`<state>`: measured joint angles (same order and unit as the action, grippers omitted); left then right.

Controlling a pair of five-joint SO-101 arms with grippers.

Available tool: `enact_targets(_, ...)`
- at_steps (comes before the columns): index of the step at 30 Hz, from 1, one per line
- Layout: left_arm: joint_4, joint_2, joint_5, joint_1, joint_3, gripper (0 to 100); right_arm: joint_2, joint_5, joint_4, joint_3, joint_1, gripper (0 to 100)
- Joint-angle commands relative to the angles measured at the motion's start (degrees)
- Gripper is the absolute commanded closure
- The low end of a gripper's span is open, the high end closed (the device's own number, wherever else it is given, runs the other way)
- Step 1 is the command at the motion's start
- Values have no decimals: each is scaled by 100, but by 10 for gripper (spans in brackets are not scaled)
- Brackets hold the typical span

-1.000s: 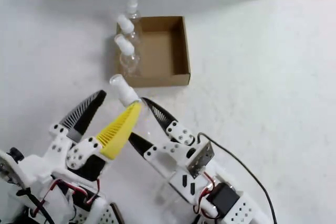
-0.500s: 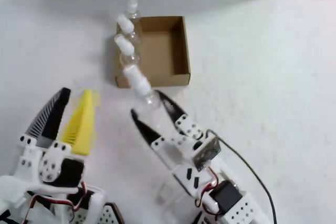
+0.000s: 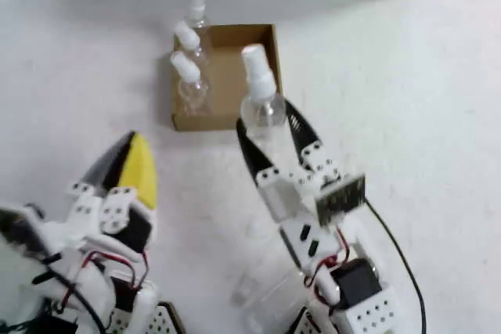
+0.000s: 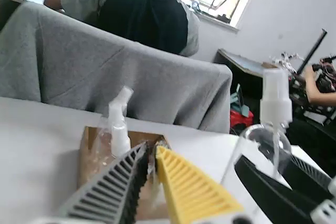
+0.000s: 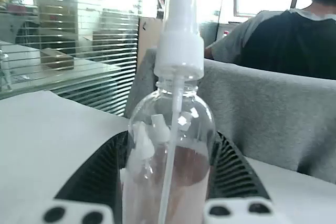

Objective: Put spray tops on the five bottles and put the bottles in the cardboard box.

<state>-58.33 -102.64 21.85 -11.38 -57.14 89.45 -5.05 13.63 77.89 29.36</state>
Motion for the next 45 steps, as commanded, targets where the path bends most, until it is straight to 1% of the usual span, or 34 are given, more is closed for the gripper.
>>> enact_targets(1, 158, -40, -79, -1191, -114, 978, -1288, 26, 22, -1213, -268, 982)
enact_targets(5, 158, -40, -105, -2255, -325, 978, -2097, 26, 66, -2084, -453, 982)
enact_targets(7, 176, -40, -413, -2659, -545, 978, -2413, 26, 66, -2426, -470, 982)
enact_targets(10, 712, -48, -862, -3002, -1116, 979, -2853, 35, 163, -2813, -347, 982)
enact_targets(12, 1257, -171, -985, -3081, -1591, 979, -3116, 273, 277, -3033, -180, 982)
enact_targets(14, 1846, -259, -1020, -3081, -2048, 979, -3398, 598, 330, -3200, -48, 982)
enact_targets(17, 2840, -259, -1029, -3037, -2690, 979, -3732, 888, 312, -3314, 145, 982)
enact_targets(20, 3464, -259, -1029, -3037, -3103, 980, -3890, 1020, 338, -3297, 382, 982)
enact_targets(22, 3587, -259, -1029, -3037, -3270, 980, -3925, 1020, 382, -3279, 514, 982)
enact_targets(24, 3657, -259, -1029, -2976, -3376, 980, -3873, 1020, 673, -3279, 611, 982)
enact_targets(28, 4141, -259, -1029, -2484, -3631, 980, -3635, 1020, 1429, -3376, 681, 982)
enact_targets(31, 4404, -259, -1020, -2211, -3815, 980, -3363, 1011, 1780, -3393, 673, 982)
enact_targets(40, 4396, -259, -1002, -2193, -3895, 980, -2545, 967, 2466, -3402, 699, 982)
enact_targets(45, 4378, -259, -993, -2202, -3974, 980, -2097, 958, 2659, -3402, 699, 982)
